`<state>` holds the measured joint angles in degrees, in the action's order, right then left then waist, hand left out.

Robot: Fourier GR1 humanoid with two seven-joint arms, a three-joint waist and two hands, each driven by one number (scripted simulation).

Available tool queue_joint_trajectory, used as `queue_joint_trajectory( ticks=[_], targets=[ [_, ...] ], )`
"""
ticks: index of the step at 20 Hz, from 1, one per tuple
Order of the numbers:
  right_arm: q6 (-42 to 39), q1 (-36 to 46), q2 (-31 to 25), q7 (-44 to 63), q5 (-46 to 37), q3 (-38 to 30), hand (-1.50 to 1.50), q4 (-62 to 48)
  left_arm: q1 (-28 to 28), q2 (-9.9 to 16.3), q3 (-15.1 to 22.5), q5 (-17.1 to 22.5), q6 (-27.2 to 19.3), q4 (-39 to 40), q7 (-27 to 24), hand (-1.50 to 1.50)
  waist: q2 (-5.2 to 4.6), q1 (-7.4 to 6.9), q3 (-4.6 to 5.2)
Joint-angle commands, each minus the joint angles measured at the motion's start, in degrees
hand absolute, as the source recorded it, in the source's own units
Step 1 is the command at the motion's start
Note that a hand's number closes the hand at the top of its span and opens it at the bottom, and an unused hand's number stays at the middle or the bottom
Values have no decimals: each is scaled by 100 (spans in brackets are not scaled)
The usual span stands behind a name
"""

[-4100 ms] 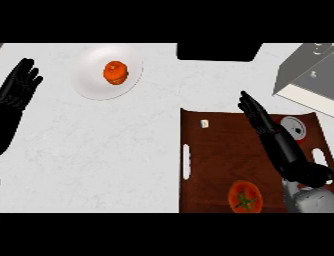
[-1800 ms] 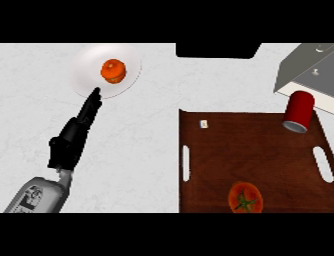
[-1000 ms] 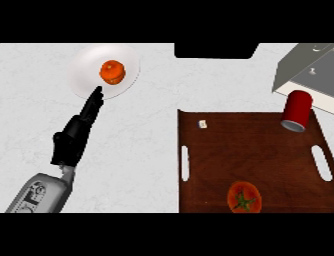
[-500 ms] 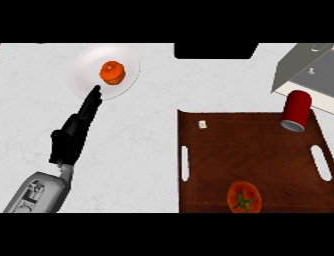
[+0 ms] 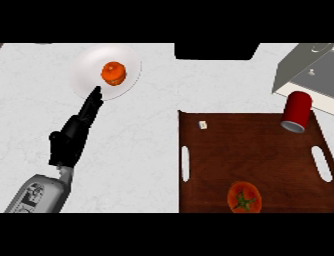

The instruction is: Pick the tomato from the tray and place it in the tiered shelf

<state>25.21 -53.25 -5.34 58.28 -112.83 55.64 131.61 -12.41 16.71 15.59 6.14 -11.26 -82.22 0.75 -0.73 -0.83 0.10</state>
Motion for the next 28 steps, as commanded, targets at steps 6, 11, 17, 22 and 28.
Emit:
queue_joint_trajectory(
  ticks=[6,11,17,22,28],
  targets=[
    [-1019,1739,505,1190,510,-427,-150,-674,101,-33,-138,-79,41,78,-188,0,12,-2,-5],
    [-955,2309,508,1539,666,-555,-150,-1349,-258,-153,-184,-119,64,256,49,0,35,93,-7],
    [-1048,2919,514,1458,1171,-1261,-150,-1494,69,-74,-257,-104,194,106,-39,0,56,70,-10],
    [-993,3402,520,1945,1350,-1211,-150,-2134,90,-234,-141,-294,25,-98,143,0,64,62,-12],
    [-1076,3715,528,1527,1836,-1663,-150,-2261,-110,-441,-207,-392,49,134,184,0,66,101,-10]
  ],
)
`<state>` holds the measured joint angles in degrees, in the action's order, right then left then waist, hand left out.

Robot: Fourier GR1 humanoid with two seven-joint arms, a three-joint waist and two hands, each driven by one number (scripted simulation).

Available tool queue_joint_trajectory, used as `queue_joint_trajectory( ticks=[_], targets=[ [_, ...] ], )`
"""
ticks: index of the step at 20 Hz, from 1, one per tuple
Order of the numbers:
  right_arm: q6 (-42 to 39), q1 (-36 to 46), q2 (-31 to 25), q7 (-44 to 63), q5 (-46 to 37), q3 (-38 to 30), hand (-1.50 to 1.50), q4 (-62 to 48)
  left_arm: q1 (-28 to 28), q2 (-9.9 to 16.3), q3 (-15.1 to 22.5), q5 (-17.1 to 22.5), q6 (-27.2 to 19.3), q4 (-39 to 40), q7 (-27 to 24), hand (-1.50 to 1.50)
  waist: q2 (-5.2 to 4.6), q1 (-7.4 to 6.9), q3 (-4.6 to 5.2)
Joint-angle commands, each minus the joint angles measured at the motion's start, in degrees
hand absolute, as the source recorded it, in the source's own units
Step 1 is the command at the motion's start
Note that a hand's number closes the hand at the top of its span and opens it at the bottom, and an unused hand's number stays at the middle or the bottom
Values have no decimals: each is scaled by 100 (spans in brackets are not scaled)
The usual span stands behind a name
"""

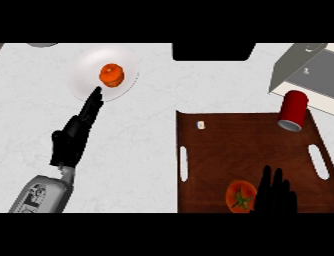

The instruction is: Pick the tomato from the tray and place it in the tiered shelf

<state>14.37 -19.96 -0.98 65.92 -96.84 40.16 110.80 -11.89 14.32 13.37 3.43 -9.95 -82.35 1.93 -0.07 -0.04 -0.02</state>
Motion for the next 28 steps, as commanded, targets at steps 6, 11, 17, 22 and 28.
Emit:
queue_joint_trajectory(
  ticks=[6,11,17,22,28],
  targets=[
    [354,276,95,645,365,-233,-150,-490,44,80,-398,80,306,276,-363,0,4,20,2],
    [476,517,97,1078,353,186,150,-1056,83,-84,-186,-267,148,54,-69,0,8,-1,1],
    [43,825,97,420,376,-584,150,-1290,189,-84,-286,-189,360,-134,34,0,8,-18,0],
    [382,95,98,218,-250,-137,150,-863,37,-177,-461,-333,400,312,-211,0,12,35,2],
    [-839,2227,96,-520,2576,-1084,150,-1058,-273,-312,-443,-289,366,233,-11,0,-70,-146,-4]
  ],
)
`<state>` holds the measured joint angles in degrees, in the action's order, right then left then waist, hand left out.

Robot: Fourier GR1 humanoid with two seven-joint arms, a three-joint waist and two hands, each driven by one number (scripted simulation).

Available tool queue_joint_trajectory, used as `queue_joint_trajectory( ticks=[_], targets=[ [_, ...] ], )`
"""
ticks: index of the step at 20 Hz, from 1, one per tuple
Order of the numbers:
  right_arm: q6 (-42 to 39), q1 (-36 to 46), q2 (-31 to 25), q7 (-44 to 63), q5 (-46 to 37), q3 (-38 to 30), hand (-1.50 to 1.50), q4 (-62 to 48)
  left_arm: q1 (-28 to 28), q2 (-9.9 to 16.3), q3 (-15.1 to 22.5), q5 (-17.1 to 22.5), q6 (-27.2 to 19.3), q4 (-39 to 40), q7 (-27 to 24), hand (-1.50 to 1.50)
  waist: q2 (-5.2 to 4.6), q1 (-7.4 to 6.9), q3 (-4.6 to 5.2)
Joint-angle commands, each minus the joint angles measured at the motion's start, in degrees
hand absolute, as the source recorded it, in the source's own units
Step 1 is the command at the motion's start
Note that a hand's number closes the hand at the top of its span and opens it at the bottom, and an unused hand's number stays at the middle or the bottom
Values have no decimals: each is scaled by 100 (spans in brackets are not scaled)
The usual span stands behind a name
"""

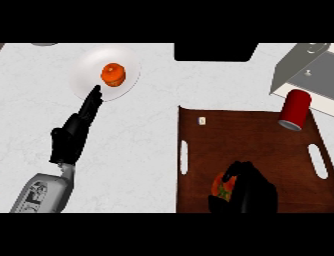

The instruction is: Pick the tomato from the tray and place it in the tiered shelf

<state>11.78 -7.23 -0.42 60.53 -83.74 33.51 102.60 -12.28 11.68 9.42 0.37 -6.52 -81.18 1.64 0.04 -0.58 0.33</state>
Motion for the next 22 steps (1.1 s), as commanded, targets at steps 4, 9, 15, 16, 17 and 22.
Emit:
queue_joint_trajectory(
  ticks=[4,9,15,16,17,22],
  targets=[
    [-538,1856,40,-375,2258,-969,150,-568,-43,-111,43,-90,-22,-39,158,0,-23,-24,-36],
    [683,2301,41,-655,2421,-1338,150,-159,240,-80,89,-94,36,-265,98,0,1,-17,-38],
    [530,2708,41,392,1448,-818,150,665,373,-70,-8,-164,51,-311,48,0,20,45,-30],
    [104,2573,-2,139,1540,-1264,150,1136,170,18,-146,-98,64,-476,254,0,27,87,-32],
    [316,3018,41,478,1475,-1211,150,692,296,-210,13,-254,-48,-283,37,0,7,47,-31],
    [-871,3331,29,753,513,-1688,150,1435,-158,-113,-246,-147,49,-69,250,0,13,112,-28]
  ],
)
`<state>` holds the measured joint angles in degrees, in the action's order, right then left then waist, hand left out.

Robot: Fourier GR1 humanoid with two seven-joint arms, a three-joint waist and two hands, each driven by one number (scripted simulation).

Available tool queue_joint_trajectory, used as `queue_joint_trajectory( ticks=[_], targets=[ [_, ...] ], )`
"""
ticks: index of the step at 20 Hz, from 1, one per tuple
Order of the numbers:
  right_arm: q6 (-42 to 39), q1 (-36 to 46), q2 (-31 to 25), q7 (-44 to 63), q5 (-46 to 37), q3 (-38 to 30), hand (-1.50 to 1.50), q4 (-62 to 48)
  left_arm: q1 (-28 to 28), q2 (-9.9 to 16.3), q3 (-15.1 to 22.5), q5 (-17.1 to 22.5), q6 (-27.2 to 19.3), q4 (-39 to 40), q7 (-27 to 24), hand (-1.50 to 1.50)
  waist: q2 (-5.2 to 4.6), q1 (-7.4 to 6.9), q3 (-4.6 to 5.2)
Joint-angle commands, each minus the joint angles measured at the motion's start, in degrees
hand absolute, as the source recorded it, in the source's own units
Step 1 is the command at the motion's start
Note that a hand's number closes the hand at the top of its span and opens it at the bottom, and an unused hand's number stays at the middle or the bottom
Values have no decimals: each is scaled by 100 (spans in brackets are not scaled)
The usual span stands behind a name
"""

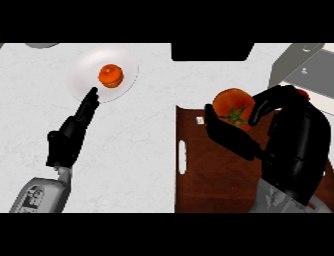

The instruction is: Pick the tomato from the tray and place it in the tiered shelf

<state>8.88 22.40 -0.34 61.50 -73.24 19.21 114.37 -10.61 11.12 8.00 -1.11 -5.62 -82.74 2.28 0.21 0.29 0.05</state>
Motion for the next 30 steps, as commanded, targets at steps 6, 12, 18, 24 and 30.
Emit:
queue_joint_trajectory(
  ticks=[6,12,18,24,30],
  targets=[
    [-1337,1237,-238,482,-660,-1257,150,571,305,-155,135,-192,-44,-205,-68,0,-1,-32,-2],
    [-2110,1595,-438,378,-958,-1603,150,809,60,-130,-89,-79,95,-150,93,0,-4,-17,-2],
    [-2543,2684,-1016,109,-605,-2584,150,330,-9,-132,-138,-190,95,-143,119,0,-5,-36,-1],
    [-1735,2403,-1458,-491,-281,-3259,150,-186,38,-191,-220,-185,282,114,-181,0,-20,-40,-4],
    [-1896,2461,-2222,-1116,193,-3813,150,-671,-212,-178,-349,-238,332,371,-134,0,-25,-16,-4]
  ],
)
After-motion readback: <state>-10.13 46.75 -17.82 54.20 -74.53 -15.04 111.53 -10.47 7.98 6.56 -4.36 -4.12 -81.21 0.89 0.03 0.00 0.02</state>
